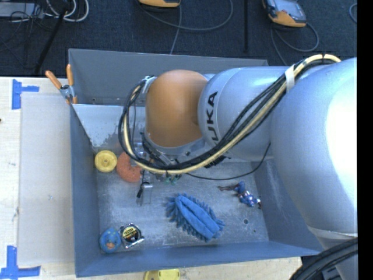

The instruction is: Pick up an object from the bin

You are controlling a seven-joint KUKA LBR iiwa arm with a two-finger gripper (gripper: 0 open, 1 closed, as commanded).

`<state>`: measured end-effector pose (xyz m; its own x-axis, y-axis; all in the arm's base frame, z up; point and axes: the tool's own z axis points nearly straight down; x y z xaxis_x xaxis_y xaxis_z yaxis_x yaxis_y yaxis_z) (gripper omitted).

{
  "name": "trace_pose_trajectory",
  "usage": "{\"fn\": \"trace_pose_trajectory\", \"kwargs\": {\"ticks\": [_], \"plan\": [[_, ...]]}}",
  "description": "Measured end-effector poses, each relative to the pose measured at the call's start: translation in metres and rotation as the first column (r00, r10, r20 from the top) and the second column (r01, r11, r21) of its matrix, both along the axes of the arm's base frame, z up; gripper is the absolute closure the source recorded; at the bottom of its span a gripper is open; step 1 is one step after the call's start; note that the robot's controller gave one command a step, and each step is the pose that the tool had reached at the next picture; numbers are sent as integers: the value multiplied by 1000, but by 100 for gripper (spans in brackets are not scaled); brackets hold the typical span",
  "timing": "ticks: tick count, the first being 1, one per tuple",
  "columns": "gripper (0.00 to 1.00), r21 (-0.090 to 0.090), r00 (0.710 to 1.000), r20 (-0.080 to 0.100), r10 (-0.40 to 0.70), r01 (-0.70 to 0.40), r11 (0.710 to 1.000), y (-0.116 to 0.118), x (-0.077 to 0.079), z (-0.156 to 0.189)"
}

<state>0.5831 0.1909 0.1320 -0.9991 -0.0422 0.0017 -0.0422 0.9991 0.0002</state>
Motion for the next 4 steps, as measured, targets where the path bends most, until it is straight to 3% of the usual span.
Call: {"fn": "trace_pose_trajectory", "kwargs": {"ticks": [1,2,3,4], "plan": [[0,-1,1000,1,11,-11,1000,-7,4,-4],[0,-1,994,0,110,-110,994,-22,-8,-25],[0,1,994,3,108,-108,994,-27,12,-42],[0,3,978,5,207,-207,978,-67,10,-55]]}}
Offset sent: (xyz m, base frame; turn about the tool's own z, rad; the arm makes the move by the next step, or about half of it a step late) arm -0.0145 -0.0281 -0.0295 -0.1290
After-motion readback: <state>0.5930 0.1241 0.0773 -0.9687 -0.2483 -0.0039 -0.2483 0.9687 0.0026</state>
